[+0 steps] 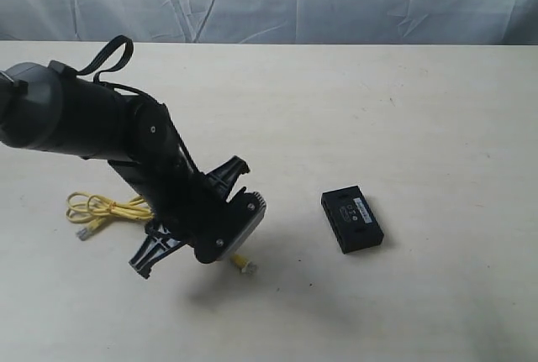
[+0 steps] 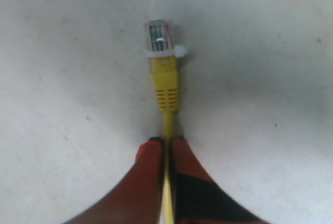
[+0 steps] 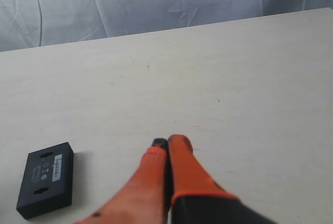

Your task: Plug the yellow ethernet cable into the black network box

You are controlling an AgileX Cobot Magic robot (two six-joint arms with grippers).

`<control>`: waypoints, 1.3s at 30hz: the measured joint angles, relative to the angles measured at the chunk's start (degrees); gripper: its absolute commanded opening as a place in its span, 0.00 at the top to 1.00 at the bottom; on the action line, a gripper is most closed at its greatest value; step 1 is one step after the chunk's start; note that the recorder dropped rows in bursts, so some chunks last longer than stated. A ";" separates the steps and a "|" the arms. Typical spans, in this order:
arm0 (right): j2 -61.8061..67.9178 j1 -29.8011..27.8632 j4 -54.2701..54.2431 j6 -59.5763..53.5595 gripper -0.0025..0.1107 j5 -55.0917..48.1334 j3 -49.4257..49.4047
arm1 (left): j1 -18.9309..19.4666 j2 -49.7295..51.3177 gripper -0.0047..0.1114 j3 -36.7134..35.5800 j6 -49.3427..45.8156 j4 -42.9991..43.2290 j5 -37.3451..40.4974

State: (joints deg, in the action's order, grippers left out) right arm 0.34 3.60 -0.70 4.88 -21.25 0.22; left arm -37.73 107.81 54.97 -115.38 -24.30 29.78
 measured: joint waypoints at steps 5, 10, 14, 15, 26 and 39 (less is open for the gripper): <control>0.00 0.00 0.00 0.00 0.99 0.00 0.00 | 0.00 -0.13 0.96 0.00 4.56 0.02 -0.39; 0.00 0.00 0.00 0.00 0.99 0.00 0.00 | 0.00 -2.98 0.96 0.00 14.65 0.02 -0.39; 0.00 0.00 0.00 0.00 0.99 0.00 0.00 | 0.00 -5.16 0.96 0.00 24.50 0.35 0.79; 0.00 0.00 0.00 0.00 0.99 0.00 0.00 | 0.00 -5.48 0.96 0.00 26.48 0.76 1.50; 0.00 0.00 0.14 0.00 0.99 3.05 -0.13 | 0.00 -5.96 0.96 0.00 34.96 3.56 2.74; 0.00 0.00 0.14 0.00 0.99 29.76 -0.13 | 0.00 -5.96 0.96 0.00 35.29 3.56 0.04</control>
State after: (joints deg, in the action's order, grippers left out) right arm 0.34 3.60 -0.57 4.88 8.51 0.08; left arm -37.73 101.86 54.97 -80.09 -20.74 29.81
